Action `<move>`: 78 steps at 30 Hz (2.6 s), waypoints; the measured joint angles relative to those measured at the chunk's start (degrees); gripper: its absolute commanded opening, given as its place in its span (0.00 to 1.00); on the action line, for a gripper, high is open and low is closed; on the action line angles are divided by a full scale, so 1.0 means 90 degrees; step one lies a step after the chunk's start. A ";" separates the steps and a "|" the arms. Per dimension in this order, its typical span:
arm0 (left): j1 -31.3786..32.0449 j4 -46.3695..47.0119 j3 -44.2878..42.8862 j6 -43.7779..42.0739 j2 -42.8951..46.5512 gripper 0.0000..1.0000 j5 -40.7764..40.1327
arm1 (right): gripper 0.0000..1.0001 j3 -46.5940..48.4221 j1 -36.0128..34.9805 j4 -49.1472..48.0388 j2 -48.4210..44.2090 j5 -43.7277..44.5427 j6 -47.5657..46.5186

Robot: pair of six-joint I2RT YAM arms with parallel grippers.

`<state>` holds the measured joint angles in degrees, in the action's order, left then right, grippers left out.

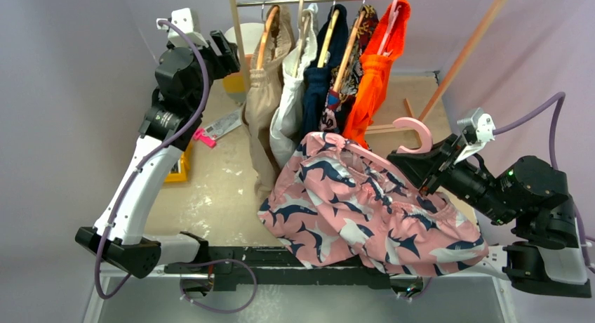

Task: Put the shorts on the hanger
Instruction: Move the clothesline to the center of the board.

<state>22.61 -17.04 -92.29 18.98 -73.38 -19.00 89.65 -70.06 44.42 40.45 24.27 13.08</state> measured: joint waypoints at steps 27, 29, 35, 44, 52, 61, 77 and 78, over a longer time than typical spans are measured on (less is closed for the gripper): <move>-0.0010 0.0323 0.0498 -0.0007 0.0301 0.65 0.1083 | 0.00 0.0000 0.0000 0.0036 0.0005 -0.0002 0.0027; -0.0010 0.0323 0.0498 -0.0010 0.0175 0.60 0.1161 | 0.00 0.0000 0.0000 0.0036 0.0005 -0.0002 0.0051; -0.0010 0.0364 0.0483 -0.0078 -0.0017 0.49 0.1212 | 0.00 -0.0005 0.0000 0.0036 0.0002 -0.0029 0.0090; -0.0010 0.0384 0.0532 -0.0384 -0.0146 0.27 0.1073 | 0.00 0.0058 0.0000 0.0080 0.0002 -0.0376 0.0080; 0.0039 0.0403 0.0639 -0.0583 -0.0044 0.16 0.0828 | 0.00 0.0372 0.0000 0.0342 0.0015 -0.0622 0.0078; 0.0053 0.0092 0.0685 -0.0750 0.0216 0.10 0.0444 | 0.00 0.0464 0.0000 0.0376 0.0172 -0.0663 0.0029; 0.0090 -0.0357 0.0981 -0.1231 0.0874 0.00 -0.0981 | 0.00 0.1137 0.0000 0.0733 0.0461 -0.0937 -0.0066; 0.0090 -0.0372 0.1030 -0.1285 0.0942 0.00 -0.1137 | 0.00 0.1217 0.0000 0.0770 0.0503 -0.0971 -0.0070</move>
<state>23.42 -20.38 -83.02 7.42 -64.90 -29.23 100.60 -70.06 51.35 44.97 15.53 12.45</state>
